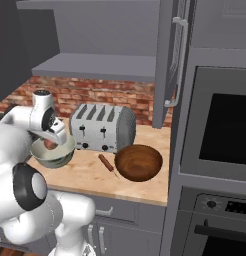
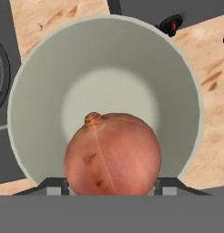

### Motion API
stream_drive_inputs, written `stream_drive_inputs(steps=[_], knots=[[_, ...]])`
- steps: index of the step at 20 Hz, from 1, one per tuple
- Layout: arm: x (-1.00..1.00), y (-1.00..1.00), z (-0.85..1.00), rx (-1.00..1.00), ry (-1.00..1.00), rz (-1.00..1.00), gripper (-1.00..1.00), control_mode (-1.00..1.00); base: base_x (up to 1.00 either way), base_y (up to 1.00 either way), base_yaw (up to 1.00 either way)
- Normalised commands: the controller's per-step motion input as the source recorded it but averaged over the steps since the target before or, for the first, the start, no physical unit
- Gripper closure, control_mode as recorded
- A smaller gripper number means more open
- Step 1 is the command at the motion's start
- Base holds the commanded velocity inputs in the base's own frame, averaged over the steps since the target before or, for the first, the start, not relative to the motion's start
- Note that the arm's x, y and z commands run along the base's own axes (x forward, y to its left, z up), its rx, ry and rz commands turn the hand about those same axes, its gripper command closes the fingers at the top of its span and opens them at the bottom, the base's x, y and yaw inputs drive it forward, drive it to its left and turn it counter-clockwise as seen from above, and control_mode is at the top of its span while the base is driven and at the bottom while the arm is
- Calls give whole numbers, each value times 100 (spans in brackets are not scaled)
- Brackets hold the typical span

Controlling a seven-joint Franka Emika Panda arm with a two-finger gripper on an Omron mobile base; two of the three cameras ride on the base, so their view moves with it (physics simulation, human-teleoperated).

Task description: Pick both bowls and place them on the counter. Then place the hot dog in one bowl and place the onion in the other bowl.

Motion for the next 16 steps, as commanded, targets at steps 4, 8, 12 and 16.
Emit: stream_drive_inputs(steps=[4,8,12,16], knots=[[21,14,-25,0,7,4,100,-100,0,0,0],[7,15,-17,0,2,4,100,-100,0,0,0],[3,5,-19,0,3,3,100,-100,0,0,0],[4,1,-26,0,5,1,100,-100,0,0,0]])
